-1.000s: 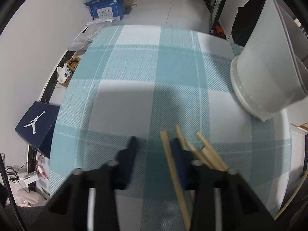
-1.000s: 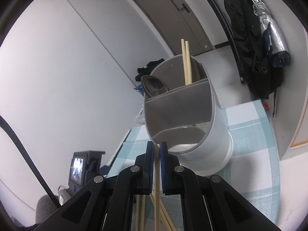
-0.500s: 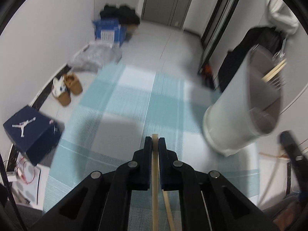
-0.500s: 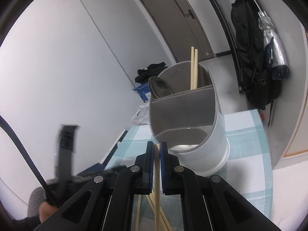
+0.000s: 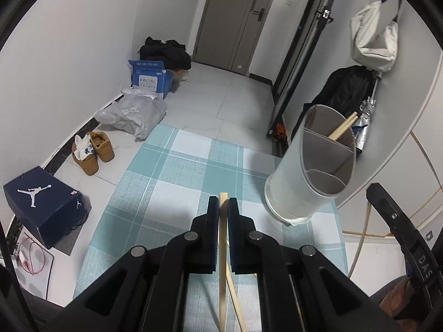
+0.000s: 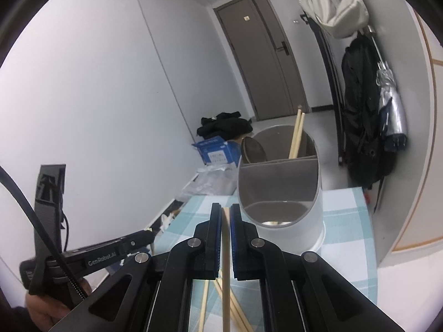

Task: Organize utensils
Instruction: 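Carry the chopsticks with both tools over the holder and lower them in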

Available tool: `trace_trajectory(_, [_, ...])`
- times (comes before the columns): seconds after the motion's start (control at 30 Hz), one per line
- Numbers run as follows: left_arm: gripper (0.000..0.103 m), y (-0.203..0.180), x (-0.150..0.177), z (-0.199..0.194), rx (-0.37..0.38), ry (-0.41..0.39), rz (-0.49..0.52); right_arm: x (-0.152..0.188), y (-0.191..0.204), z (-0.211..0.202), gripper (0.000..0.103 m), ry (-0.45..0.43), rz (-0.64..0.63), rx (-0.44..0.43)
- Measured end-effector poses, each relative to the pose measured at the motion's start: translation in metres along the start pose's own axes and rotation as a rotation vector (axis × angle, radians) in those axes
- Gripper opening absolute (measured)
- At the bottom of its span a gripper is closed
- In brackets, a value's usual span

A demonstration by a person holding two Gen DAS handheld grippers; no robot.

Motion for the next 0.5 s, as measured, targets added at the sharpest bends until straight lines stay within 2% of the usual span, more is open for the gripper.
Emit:
trace_trajectory(0.2, [0.003, -0.014, 0.005, -0.013, 0.011, -0.020, 0.036, -0.009, 0.007, -0.013, 0.005, -0.030, -0.060, 0.025])
trace_trajectory(0.5, [0.003, -0.027, 0.005, -0.027, 0.043, -0.006, 0.105, -0.020, -0.001, -0.033, 0.005, -0.073, -0.036, 0.043])
Point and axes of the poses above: each gripper's, at about its wrist camera, not at the fingertips, and z roughly the way its jaws point, y to its left, x to its underside, the point moved 8 cm from there along z, roughly the way its jaws point, and after that the axes turned 4 degrees about -y, right-handed, at the moved point
